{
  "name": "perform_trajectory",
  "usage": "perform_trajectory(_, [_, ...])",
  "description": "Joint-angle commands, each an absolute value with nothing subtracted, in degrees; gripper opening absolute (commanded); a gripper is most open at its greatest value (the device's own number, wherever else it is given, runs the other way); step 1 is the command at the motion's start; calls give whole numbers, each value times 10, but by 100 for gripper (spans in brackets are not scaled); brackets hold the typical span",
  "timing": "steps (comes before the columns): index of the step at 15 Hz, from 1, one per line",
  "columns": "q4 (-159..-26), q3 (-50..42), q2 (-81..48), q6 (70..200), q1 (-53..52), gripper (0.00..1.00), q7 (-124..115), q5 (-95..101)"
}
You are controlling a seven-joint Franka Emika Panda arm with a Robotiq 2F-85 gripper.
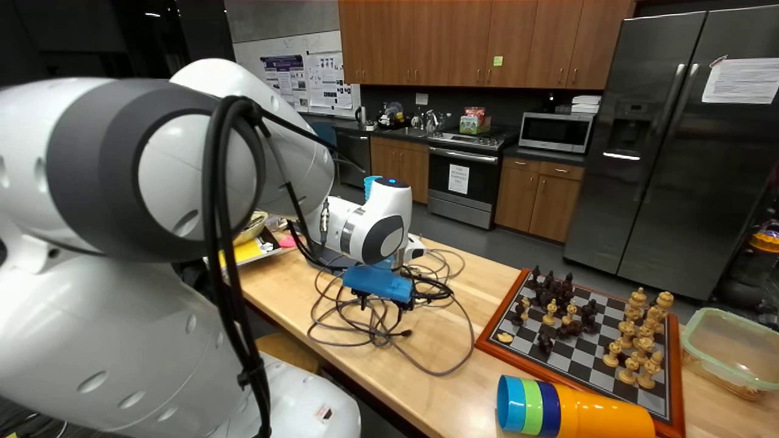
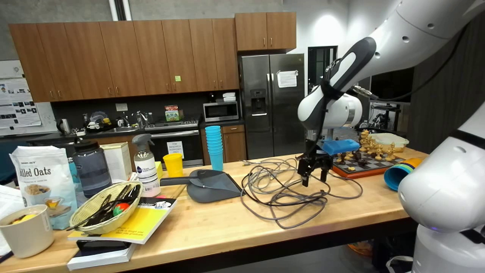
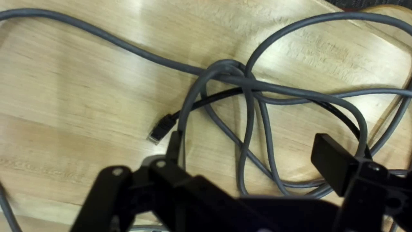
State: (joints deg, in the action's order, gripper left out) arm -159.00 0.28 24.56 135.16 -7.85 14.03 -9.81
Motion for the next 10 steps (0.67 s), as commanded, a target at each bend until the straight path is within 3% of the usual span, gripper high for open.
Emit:
perform_trajectory(1, [-1588,-5,248,1356,-71,100,142,-85])
perform_trajectory(9, [-1579,-37,250,1331,-78,100,207,-100])
perform_trajectory(10, [-1578,-38,247,1332,-78,75,212,-99])
